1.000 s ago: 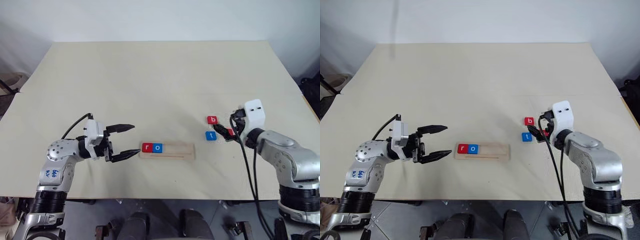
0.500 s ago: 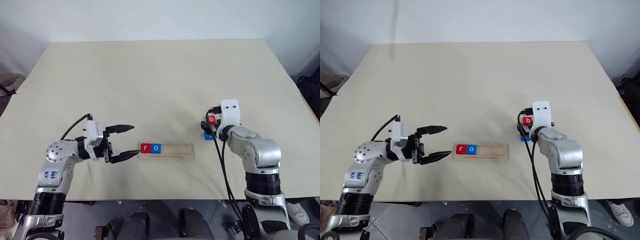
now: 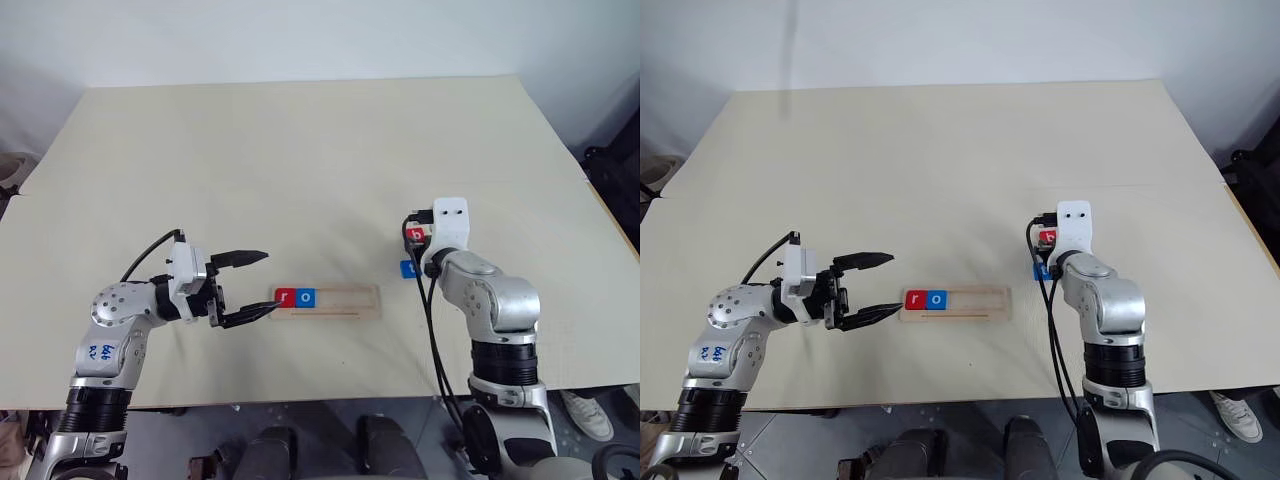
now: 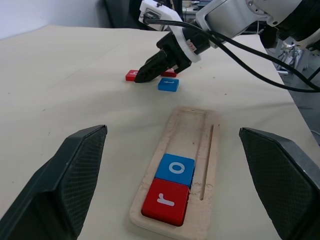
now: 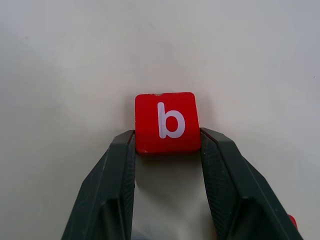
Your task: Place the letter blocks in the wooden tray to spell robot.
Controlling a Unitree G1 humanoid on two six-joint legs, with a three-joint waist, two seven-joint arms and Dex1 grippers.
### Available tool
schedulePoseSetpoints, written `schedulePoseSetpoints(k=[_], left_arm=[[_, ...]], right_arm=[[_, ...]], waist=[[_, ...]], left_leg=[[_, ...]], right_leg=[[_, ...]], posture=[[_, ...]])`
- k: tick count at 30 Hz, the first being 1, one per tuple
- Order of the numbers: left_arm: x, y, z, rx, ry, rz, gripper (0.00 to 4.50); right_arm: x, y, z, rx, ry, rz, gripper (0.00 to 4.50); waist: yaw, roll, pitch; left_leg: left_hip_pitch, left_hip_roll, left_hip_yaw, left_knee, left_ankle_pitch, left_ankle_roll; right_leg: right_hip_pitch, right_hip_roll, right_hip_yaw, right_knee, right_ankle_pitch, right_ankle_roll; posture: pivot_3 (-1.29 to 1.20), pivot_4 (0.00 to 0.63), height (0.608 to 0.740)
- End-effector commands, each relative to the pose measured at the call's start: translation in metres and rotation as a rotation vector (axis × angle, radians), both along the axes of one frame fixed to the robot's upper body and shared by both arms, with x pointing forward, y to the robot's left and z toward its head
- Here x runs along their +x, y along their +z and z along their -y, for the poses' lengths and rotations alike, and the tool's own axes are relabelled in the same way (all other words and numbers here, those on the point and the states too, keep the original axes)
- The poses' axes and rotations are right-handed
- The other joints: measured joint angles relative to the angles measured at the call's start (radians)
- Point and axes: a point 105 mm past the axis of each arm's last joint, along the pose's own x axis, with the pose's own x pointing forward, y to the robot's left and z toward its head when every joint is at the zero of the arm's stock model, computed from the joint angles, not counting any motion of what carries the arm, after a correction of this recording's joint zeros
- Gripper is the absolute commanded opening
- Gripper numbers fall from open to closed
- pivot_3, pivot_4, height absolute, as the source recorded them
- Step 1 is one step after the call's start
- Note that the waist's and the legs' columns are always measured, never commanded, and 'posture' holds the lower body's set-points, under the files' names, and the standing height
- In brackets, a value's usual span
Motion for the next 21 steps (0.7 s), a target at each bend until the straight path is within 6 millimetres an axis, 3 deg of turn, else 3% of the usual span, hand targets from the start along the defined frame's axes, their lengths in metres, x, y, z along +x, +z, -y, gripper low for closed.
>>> schedulePoseSetpoints(k=[1, 6, 10, 17, 21], left_arm=[[-0.002, 0.01, 0.002, 0.001, -0.018, 0.046, 4.5], [-0.003, 0.009, 0.002, 0.005, -0.023, 0.04, 4.5], [-0.003, 0.006, 0.002, 0.006, -0.027, 0.029, 4.5], [-0.001, 0.001, 0.006, 0.01, -0.063, 0.003, 4.5], [0.001, 0.001, 0.009, 0.01, -0.084, -0.003, 4.5]], right_arm=[[-0.001, 0.0, 0.002, 0.005, -0.002, 0.009, 1.46], [-0.014, 0.034, -0.007, -0.024, 0.123, 0.088, 1.46], [-0.034, 0.042, 0.003, -0.062, 0.144, 0.072, 1.46], [-0.08, 0.026, 0.018, -0.099, 0.119, -0.023, 1.46], [-0.106, 0.002, 0.02, -0.094, 0.083, -0.098, 1.46]], waist=[[0.0, 0.0, 0.0], [0.0, 0.0, 0.0], [0.002, 0.0, 0.0], [0.005, 0.0, 0.0], [0.005, 0.0, 0.0]], left_leg=[[0.0, 0.0, 0.0, 0.0, 0.0, 0.0], [0.0, 0.0, 0.0, -0.001, 0.0, 0.0], [-0.002, 0.0, 0.0, -0.003, 0.0, 0.0], [-0.004, 0.0, 0.0, -0.002, 0.0, 0.0], [-0.004, 0.0, 0.0, -0.002, 0.001, 0.0]], right_leg=[[0.0, 0.0, 0.0, 0.0, 0.0, 0.0], [-0.002, 0.0, 0.001, 0.001, 0.0, 0.0], [-0.005, 0.0, 0.001, 0.001, 0.0, 0.0], [-0.005, -0.001, 0.001, 0.0, 0.0, 0.0], [-0.006, 0.0, 0.001, 0.0, 0.0, 0.0]], posture=[[0.0, 0.15, 0.74], [0.0, 0.15, 0.74], [0.0, 0.15, 0.74], [0.0, 0.15, 0.74], [0.0, 0.15, 0.74]])
